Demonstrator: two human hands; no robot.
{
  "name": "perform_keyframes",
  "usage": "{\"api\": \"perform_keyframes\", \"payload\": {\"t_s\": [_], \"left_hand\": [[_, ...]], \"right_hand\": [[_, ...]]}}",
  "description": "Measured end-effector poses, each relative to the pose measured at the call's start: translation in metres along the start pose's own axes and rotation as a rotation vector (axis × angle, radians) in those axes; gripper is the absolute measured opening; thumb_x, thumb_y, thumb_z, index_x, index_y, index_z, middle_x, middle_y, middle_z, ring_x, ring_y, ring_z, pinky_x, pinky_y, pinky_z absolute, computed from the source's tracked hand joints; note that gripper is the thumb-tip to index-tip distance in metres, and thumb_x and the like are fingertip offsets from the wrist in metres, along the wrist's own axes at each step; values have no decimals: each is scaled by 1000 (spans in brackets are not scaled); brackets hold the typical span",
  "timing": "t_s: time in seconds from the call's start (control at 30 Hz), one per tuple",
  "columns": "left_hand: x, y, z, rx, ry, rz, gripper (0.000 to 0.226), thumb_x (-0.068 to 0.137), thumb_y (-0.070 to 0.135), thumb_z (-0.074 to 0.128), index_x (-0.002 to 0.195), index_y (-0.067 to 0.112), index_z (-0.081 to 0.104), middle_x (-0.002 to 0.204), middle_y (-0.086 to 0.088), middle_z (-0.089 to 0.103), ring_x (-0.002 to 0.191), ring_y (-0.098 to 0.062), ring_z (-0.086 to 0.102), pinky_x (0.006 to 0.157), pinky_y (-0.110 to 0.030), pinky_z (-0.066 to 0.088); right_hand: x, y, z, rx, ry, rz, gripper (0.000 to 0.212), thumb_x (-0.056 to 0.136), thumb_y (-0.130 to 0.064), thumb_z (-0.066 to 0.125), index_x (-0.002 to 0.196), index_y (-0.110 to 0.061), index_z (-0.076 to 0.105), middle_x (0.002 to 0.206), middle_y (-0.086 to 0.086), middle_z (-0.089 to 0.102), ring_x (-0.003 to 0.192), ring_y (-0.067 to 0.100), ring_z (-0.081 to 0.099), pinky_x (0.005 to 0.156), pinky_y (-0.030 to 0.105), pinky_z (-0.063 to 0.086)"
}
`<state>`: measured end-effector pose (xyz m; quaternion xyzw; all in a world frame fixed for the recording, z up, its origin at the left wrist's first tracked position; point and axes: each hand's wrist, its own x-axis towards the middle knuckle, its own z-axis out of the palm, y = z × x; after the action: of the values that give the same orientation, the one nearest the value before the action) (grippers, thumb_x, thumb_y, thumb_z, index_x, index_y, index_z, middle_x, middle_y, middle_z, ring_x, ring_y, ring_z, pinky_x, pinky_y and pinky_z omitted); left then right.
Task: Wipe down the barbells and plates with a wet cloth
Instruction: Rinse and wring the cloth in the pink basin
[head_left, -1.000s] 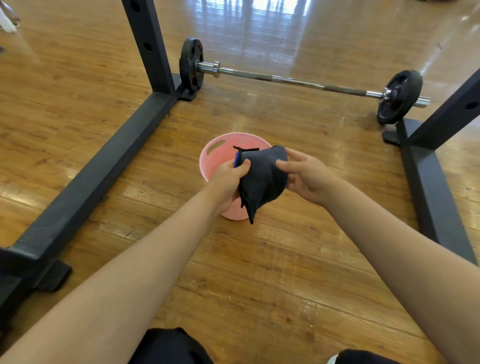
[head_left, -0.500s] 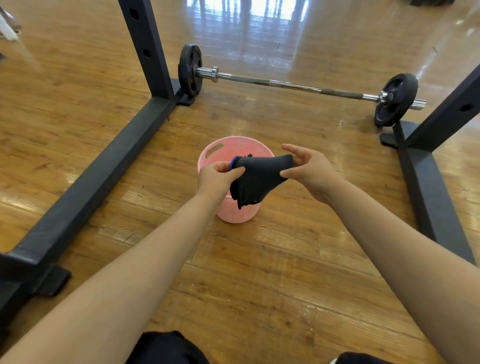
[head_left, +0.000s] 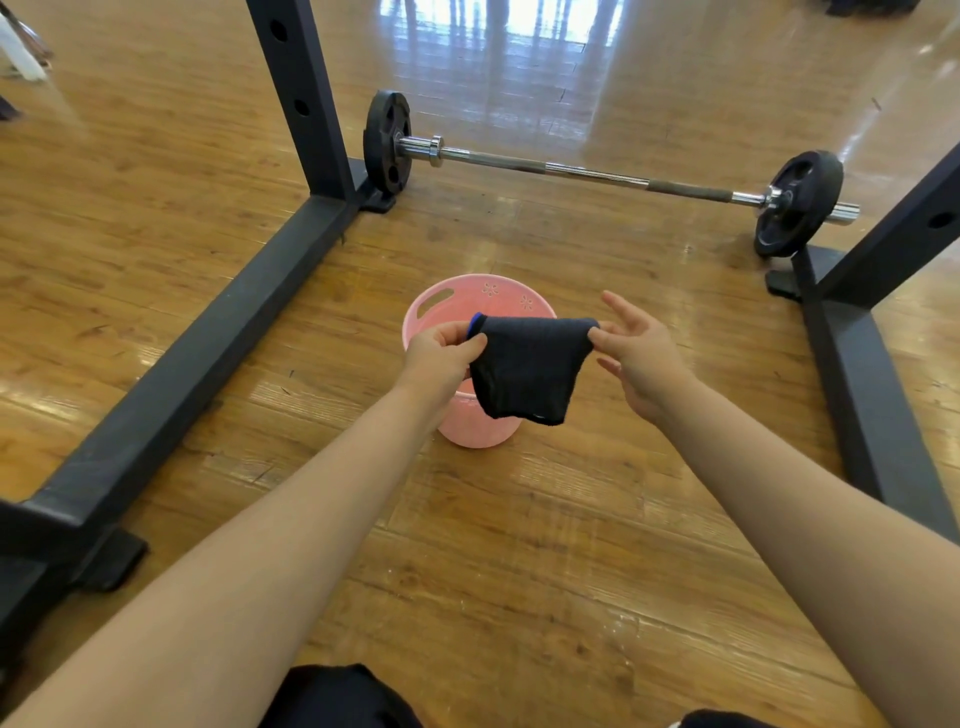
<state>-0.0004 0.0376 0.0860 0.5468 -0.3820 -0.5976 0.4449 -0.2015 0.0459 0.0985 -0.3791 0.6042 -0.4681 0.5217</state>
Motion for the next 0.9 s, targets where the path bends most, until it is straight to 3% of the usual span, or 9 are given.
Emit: {"api": "perform_keyframes", "payload": {"t_s": [0.13,0.23,0.3,0.37,0.47,0.57,0.67,0.73,0.9], "left_hand": [[2,2,3,94,190,58,17,90,11,62,106,10,67,99,0,66,105,-19,59,94,-31,47],[2,2,-1,73,272,75,6,89,15,63,86,16,68,87,4,63,102,-17,58,93,-31,46],[3,-1,-5,50,267,54,8,89,17,64,82,17,66,86,5,63,101,-17,57,94,-32,46],[2,-2,-7,27,235,42,7,90,18,63,83,17,65,87,6,63,99,-15,57,90,-28,44],[1,0,-7,26,211,52,10,91,20,61,83,16,65,84,8,62,92,-9,55,88,-25,43],[2,-1,-8,45,216,91,16,92,20,61,77,20,64,80,9,62,81,-2,55,78,-20,44],[3,-3,-11,37,173,144,13,88,10,64,79,19,62,77,8,62,75,-1,57,66,-11,44],[4,-5,-12,63,135,161,14,85,4,66,87,16,58,82,5,63,78,-5,59,67,-12,47],[9,-11,-12,224,193,226,32,81,5,70,85,23,44,84,1,58,80,-14,56,72,-22,48]], "right_hand": [[1,0,13,-2,29,-46,53,94,-1,52,143,-19,40,91,-3,65,98,13,59,86,27,46],[-1,-2,19,56,-115,-28,65,89,6,56,146,-13,32,98,2,66,100,15,61,81,23,49],[-2,-1,21,-59,-172,-43,67,84,12,59,144,-8,36,111,8,63,101,15,60,83,22,50],[0,1,24,-264,-137,-92,50,84,9,61,130,-9,55,114,8,62,102,14,58,89,24,48],[2,5,24,-326,-42,-134,14,87,-1,62,92,-13,67,91,2,64,88,13,59,78,24,49],[5,7,25,-298,-61,-110,6,92,-11,58,93,-12,64,88,-1,63,84,8,57,67,15,42],[7,11,28,-213,-97,-112,9,93,-12,56,91,-17,63,91,-3,65,89,8,60,75,18,45],[8,12,30,-179,-79,-143,9,92,-11,59,93,-17,64,93,-3,67,91,10,62,79,21,49],[9,10,35,-164,-8,-264,12,86,-2,64,87,-13,66,83,-5,68,77,2,64,70,15,50]]}}
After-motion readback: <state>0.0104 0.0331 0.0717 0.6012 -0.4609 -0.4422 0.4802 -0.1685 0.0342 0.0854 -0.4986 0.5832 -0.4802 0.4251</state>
